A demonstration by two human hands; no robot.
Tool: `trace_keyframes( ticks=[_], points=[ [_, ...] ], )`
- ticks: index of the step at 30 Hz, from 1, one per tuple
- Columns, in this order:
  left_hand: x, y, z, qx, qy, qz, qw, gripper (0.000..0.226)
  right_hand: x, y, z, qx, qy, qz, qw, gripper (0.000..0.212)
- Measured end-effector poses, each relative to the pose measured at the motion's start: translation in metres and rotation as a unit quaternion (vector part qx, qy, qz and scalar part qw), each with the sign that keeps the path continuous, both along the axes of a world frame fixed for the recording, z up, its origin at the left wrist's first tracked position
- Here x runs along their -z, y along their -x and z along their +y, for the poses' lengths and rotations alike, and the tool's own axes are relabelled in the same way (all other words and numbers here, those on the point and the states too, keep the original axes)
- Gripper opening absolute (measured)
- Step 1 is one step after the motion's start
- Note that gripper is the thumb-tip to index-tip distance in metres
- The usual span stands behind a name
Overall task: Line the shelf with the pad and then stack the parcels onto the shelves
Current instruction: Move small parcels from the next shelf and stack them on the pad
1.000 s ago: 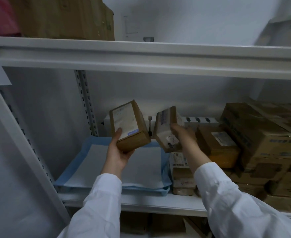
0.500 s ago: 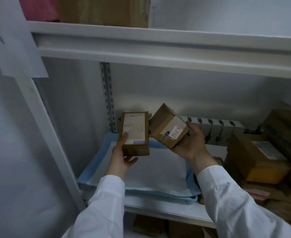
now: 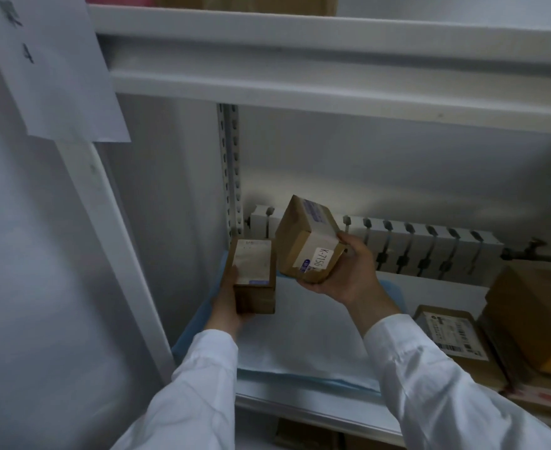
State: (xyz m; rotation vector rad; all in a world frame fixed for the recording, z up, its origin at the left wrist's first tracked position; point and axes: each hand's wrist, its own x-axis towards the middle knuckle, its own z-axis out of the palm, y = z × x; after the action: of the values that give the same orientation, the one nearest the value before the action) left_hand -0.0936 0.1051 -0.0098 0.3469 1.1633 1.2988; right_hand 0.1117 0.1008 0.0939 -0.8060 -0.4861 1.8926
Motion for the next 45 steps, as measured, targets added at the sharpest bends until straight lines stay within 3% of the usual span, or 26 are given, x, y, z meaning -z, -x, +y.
trace_keyframes(
  ticks=[3,6,13,18,22,25,28,30,31,35,39,45],
  points=[
    [-0.005,-0.002,-0.002,0.0,-0.004,0.013,1.0,0.069,0.002,0.008,0.004,0.007,0.009,-0.009,1.0,0.037],
    [-0.021,-0.008,-0.011,0.0,0.022,0.027,0.999,0.057,0.006,0.012,0.005,0.009,0.014,-0.019,1.0,0.039],
    [-0.017,-0.001,0.001,-0.002,0.127,0.068,0.99,0.07,0.01,0.022,0.004,0.014,0.043,-0.033,0.998,0.051],
    [-0.018,0.003,0.0,0.024,0.105,0.105,0.989,0.06,0.003,0.034,0.001,0.025,0.048,-0.078,0.995,0.039],
    [-0.024,0.007,0.003,-0.005,0.093,0.138,0.986,0.061,-0.011,0.049,-0.001,0.031,-0.002,-0.188,0.982,0.03],
    [-0.048,0.012,0.004,-0.137,0.073,0.245,0.957,0.064,-0.006,0.066,0.009,0.059,-0.062,-0.321,0.943,0.062],
    [-0.066,0.005,0.004,-0.06,-0.084,0.308,0.946,0.038,0.001,0.089,0.012,0.062,-0.137,-0.492,0.857,0.088],
    [-0.072,0.002,0.0,0.004,-0.112,0.283,0.952,0.039,0.005,0.101,0.01,0.035,-0.156,-0.523,0.837,0.107],
    [-0.073,0.003,-0.001,0.027,-0.117,0.273,0.954,0.046,0.009,0.104,0.011,0.029,-0.163,-0.51,0.844,0.105],
    [-0.065,0.011,-0.003,0.048,-0.134,0.247,0.958,0.067,0.015,0.105,0.009,0.022,-0.209,-0.467,0.859,0.055],
    [-0.057,0.016,-0.005,0.039,-0.128,0.236,0.962,0.038,0.016,0.103,0.007,-0.006,-0.216,-0.476,0.853,0.058],
    [-0.054,0.017,-0.004,0.021,-0.104,0.244,0.964,0.051,0.008,0.098,-0.005,-0.036,-0.219,-0.48,0.849,0.05]
  ],
)
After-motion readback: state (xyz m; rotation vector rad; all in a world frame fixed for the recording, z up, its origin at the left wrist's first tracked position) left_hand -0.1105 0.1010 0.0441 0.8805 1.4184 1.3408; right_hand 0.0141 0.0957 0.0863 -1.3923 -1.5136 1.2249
